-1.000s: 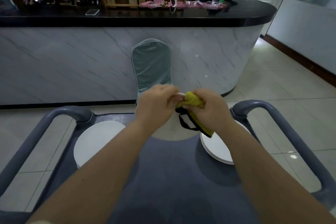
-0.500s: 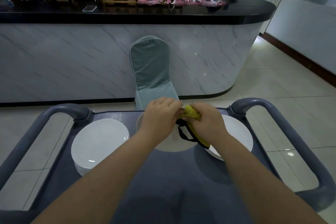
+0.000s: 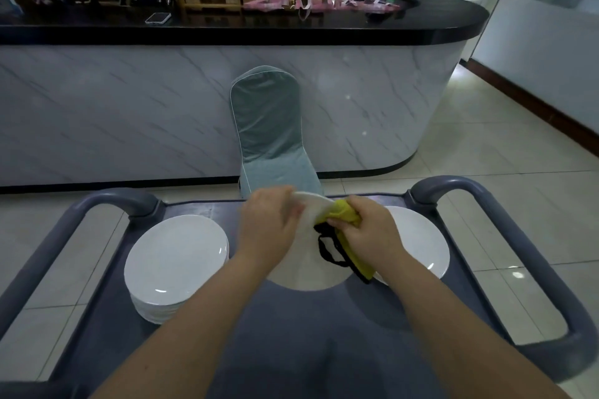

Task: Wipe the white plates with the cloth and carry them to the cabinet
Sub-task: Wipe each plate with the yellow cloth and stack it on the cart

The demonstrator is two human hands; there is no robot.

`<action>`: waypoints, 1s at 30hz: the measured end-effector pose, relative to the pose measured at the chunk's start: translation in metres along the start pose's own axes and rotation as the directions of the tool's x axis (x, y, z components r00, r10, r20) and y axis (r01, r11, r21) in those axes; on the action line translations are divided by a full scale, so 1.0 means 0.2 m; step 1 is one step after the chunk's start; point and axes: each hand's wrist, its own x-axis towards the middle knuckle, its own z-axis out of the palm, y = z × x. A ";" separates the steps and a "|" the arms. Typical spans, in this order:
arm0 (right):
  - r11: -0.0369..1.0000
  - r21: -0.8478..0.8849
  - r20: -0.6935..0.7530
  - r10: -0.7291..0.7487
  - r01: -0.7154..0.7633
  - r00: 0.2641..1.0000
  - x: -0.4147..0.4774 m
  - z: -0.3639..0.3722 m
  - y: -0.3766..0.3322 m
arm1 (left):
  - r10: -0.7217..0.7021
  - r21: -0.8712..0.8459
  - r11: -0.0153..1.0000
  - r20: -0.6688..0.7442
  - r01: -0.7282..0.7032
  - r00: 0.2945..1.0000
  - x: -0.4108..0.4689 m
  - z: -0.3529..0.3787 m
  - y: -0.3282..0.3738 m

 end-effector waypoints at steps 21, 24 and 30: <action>0.950 -0.150 -0.120 -0.292 0.274 0.949 0.12 -0.13 -0.08 | 0.346 0.063 0.936 0.013 -0.346 0.938 0.23 -0.02 0.18; 0.986 0.125 -0.185 -0.083 0.107 0.979 0.11 -0.17 -0.05 | -0.025 -0.158 0.987 -0.154 0.000 0.988 0.23 -0.07 0.12; 0.983 0.165 -0.131 0.100 -0.077 0.986 -0.05 -0.03 0.10 | -0.618 -0.481 0.626 0.175 0.614 0.766 -0.05 0.01 -0.05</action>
